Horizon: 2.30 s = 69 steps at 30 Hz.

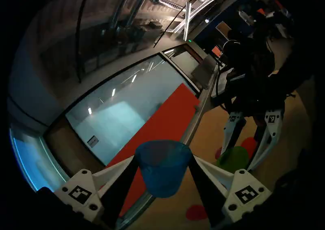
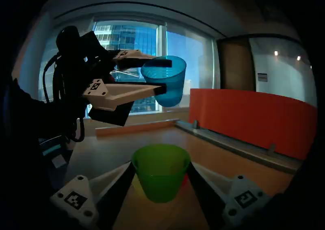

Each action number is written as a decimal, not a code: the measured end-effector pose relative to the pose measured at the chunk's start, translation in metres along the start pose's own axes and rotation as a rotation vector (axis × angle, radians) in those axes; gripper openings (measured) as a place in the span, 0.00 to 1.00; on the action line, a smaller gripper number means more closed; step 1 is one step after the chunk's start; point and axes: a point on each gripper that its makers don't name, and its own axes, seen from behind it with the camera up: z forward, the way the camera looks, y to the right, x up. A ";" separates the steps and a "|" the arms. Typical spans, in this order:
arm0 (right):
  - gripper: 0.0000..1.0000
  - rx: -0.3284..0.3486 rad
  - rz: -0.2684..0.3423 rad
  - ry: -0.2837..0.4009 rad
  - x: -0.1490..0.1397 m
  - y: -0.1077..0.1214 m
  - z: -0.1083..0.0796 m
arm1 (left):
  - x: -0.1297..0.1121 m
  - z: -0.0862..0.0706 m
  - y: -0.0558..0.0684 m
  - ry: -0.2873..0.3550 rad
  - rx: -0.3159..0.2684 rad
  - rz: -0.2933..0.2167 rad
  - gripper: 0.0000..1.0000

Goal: Pour water

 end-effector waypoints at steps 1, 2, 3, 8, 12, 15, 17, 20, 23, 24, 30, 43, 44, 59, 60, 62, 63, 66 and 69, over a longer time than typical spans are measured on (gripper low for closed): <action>0.90 0.000 0.000 -0.001 0.000 0.000 0.000 | 0.000 0.000 0.000 0.001 0.001 0.011 0.86; 0.90 0.001 0.000 -0.002 -0.001 -0.001 0.000 | 0.001 0.000 0.000 0.002 0.002 0.020 0.86; 0.90 0.001 -0.001 -0.002 -0.001 -0.001 0.000 | 0.001 0.000 0.000 0.002 0.004 0.028 0.86; 0.90 0.002 -0.001 -0.002 -0.001 -0.002 0.002 | 0.002 0.002 0.000 0.001 0.006 0.065 0.86; 0.90 0.003 -0.002 -0.002 0.000 -0.002 0.002 | 0.002 0.005 -0.002 -0.001 0.008 0.103 0.86; 0.90 0.004 -0.003 -0.002 0.000 -0.002 0.002 | 0.002 0.007 -0.003 -0.004 0.012 0.133 0.86; 0.90 0.004 -0.003 -0.002 0.000 -0.002 0.002 | 0.002 0.007 -0.003 -0.005 0.014 0.148 0.86; 0.90 0.003 -0.002 -0.002 0.000 -0.002 0.002 | 0.005 0.008 -0.003 -0.001 0.014 0.161 0.86; 0.90 0.003 -0.002 -0.001 -0.001 -0.001 0.002 | 0.007 0.008 -0.004 0.005 0.016 0.175 0.86; 0.90 0.003 -0.002 -0.001 -0.001 -0.001 0.002 | 0.007 0.008 -0.004 0.005 0.017 0.179 0.86; 0.90 0.001 0.000 0.002 -0.001 0.000 0.002 | 0.008 0.008 -0.005 0.002 0.020 0.199 0.86; 0.90 0.006 -0.007 0.003 0.001 -0.002 0.001 | 0.011 0.008 -0.004 0.008 0.022 0.233 0.86; 0.89 0.006 -0.008 0.004 0.001 -0.002 0.001 | 0.011 0.008 -0.004 0.008 0.022 0.235 0.86; 0.90 0.001 -0.011 0.011 0.004 -0.001 0.000 | 0.016 0.008 -0.002 0.018 0.017 0.279 0.86; 0.90 0.001 -0.010 0.012 0.005 -0.001 0.000 | 0.017 0.008 -0.002 0.018 0.017 0.283 0.86; 0.90 0.002 -0.010 0.014 0.006 -0.001 0.000 | 0.017 0.009 -0.002 0.018 0.018 0.289 0.86; 0.90 0.001 -0.011 0.014 0.006 -0.001 0.000 | 0.017 0.009 -0.002 0.018 0.019 0.290 0.86; 0.90 0.000 -0.012 0.014 0.005 -0.001 0.000 | 0.017 0.010 -0.002 0.018 0.021 0.294 0.86; 0.90 0.000 -0.013 0.013 0.005 0.000 0.000 | 0.018 0.010 -0.003 0.020 0.023 0.299 0.86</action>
